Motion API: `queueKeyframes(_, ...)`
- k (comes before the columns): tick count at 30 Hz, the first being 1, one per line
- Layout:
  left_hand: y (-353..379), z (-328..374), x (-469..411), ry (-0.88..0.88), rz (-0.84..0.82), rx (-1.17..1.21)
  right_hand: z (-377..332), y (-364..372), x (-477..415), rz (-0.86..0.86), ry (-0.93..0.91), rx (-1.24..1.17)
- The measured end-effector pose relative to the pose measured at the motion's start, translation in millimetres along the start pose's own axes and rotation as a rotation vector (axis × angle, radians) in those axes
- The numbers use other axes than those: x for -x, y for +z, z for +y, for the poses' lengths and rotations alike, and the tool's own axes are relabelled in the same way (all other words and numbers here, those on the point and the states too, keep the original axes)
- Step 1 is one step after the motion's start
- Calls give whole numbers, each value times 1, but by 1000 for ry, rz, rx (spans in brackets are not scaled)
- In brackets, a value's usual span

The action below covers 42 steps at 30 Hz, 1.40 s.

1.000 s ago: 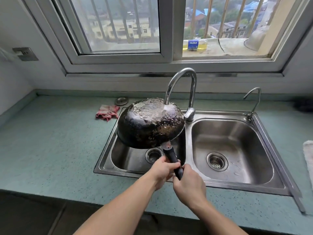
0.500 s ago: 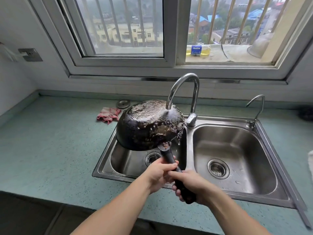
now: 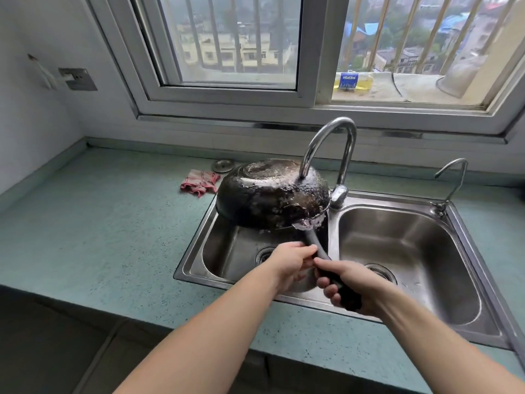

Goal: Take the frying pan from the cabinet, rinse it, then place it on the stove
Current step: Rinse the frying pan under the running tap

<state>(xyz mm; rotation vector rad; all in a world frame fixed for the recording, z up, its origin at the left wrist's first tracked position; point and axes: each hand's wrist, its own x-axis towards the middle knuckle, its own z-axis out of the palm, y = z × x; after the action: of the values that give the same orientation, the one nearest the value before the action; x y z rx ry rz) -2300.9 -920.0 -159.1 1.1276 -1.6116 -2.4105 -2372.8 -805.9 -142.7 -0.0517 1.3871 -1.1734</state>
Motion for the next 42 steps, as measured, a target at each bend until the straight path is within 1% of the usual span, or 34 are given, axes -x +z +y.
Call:
queueKeyframes(3,13,5,-3,-5,41,-66,-3,-9,-1,6,8,-12)
queueKeyframes(11,30,5,-11,-28,34,-118,-10,-36,-4,45,-6,179)
queueKeyframes(17,26,0,-14,11,22,-294,-13,-49,-7,49,44,156)
queueKeyframes(19,14,-7,-14,74,56,-489,-14,-53,-8,31,58,116)
queueKeyframes(22,-13,-17,-11,129,111,-942,-16,-57,-9,8,70,103)
queueKeyframes(24,-27,-21,-6,118,127,-1044,-17,-57,-9,2,90,119)
queueKeyframes(27,-44,-23,1,115,156,-1065,-19,-53,-8,-5,151,165)
queueKeyframes(29,-52,-24,5,112,167,-1087,-17,-49,-10,27,165,230)
queueKeyframes(32,-63,-26,13,110,173,-1100,-7,-48,-16,127,71,359)
queueKeyframes(34,-68,-28,19,124,171,-1094,0,-47,-18,158,6,406)
queueKeyframes(42,-85,-38,36,174,166,-1085,27,-30,-17,202,-67,419)
